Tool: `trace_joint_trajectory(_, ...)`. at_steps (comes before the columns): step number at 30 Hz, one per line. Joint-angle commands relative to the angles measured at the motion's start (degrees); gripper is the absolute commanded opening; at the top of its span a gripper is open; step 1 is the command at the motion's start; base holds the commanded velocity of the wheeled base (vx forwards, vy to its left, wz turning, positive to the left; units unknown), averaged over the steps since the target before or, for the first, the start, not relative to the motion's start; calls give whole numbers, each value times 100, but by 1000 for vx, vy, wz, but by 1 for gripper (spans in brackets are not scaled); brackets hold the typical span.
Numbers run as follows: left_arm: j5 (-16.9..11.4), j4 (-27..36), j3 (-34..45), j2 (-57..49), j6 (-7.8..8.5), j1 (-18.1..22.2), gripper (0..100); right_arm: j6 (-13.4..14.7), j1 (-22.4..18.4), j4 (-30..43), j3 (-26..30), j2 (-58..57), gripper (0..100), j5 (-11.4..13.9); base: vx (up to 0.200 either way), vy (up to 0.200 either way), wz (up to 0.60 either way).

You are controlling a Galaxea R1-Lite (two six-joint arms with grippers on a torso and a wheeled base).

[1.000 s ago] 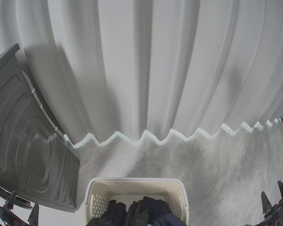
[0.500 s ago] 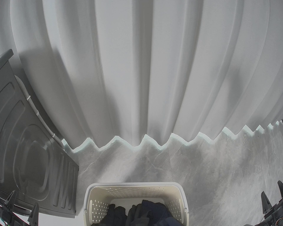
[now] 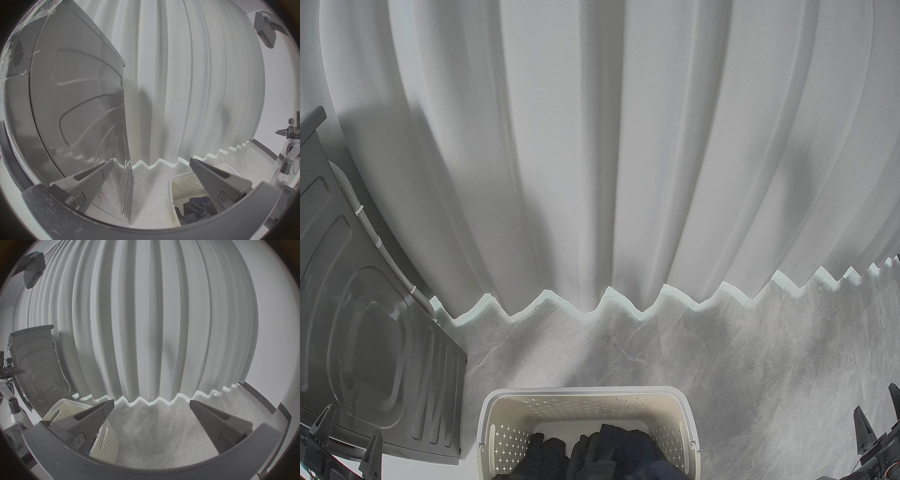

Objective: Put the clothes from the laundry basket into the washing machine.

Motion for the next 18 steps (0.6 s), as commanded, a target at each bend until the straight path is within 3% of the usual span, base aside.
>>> trace_joint_trajectory(1,2,0,92,-95,-1,3,100,-2,1,-1,92,-94,100,1,0,0,0)
trace_joint_trajectory(18,2,0,92,-104,-1,3,100,-2,1,-1,92,-94,100,1,0,0,0)
